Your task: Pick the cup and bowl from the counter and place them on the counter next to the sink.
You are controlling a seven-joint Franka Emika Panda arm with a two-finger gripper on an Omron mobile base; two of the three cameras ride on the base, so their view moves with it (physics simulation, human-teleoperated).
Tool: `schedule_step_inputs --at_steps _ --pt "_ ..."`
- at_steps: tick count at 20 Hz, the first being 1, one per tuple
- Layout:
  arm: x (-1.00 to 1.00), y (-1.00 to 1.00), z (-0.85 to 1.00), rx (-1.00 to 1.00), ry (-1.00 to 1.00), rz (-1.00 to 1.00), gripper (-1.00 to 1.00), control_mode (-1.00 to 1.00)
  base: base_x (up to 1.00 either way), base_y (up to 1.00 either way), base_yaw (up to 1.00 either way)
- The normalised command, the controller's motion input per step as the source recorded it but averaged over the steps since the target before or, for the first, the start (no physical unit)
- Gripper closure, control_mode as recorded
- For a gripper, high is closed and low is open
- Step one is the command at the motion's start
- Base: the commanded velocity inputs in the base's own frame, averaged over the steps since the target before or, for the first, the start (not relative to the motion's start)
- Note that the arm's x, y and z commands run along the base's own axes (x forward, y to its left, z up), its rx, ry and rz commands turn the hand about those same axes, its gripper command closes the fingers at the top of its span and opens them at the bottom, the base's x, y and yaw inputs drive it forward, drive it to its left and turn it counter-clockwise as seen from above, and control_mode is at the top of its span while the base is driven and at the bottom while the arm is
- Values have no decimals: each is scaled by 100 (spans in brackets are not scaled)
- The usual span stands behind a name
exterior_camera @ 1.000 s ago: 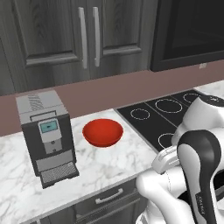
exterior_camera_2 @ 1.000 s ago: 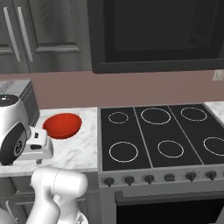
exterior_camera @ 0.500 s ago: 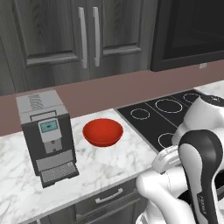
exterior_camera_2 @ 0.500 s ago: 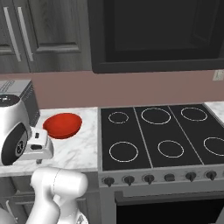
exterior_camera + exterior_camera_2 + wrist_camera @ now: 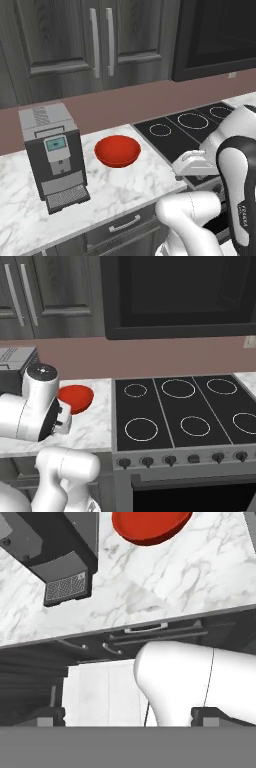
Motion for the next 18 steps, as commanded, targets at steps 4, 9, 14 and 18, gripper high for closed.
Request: schedule_step_inputs --at_steps 4,9,14,18 --pt "46 11 0 0 0 -28 -100 -100 0 0 0" --pt "44 6 -7 0 0 -28 -100 -100 0 0 0" --pt "33 -4 -20 2 0 -12 -100 -100 0 0 0" --pt "61 -14 -8 0 0 0 -100 -100 0 0 0"
